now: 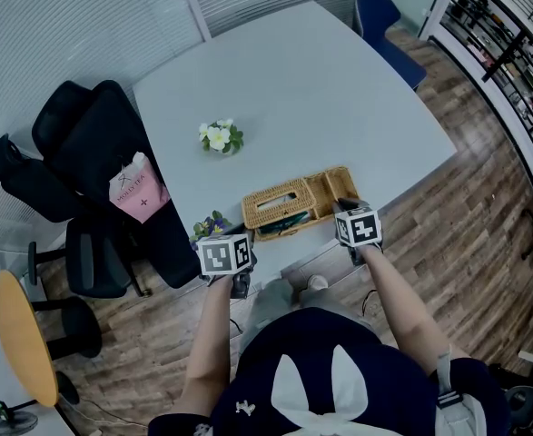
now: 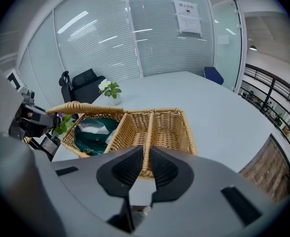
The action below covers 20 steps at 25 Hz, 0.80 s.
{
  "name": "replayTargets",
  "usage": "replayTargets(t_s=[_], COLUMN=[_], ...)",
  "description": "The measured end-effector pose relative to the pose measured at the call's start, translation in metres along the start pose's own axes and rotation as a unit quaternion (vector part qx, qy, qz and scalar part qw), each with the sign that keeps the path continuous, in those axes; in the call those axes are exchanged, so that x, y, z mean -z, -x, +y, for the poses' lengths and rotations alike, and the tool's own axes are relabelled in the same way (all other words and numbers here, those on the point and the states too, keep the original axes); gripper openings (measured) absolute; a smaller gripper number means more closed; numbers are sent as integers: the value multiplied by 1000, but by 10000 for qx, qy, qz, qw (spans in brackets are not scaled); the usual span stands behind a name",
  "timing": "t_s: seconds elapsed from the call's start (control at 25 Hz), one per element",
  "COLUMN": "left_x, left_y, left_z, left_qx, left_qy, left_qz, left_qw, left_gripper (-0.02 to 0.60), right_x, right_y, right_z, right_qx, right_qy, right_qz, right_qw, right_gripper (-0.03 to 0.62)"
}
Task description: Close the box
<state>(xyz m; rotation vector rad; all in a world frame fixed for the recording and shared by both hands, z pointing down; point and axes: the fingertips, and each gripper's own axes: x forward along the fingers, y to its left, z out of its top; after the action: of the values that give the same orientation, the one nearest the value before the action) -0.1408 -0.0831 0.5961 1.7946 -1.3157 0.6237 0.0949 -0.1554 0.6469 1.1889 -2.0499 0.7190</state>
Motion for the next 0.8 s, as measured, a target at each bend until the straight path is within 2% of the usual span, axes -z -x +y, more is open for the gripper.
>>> replayTargets(t_s=[0.8], left_x=[20], left_y=[-6], left_z=[3], left_qx=[-32], left_qy=[-29], left_qz=[212], left_qw=[9998], left_gripper=[60], right_x=[0], right_y=[0], right_z=[0], right_qx=[22], right_qy=[-2], right_qz=[-30], right_qw=[10000], right_gripper=[51])
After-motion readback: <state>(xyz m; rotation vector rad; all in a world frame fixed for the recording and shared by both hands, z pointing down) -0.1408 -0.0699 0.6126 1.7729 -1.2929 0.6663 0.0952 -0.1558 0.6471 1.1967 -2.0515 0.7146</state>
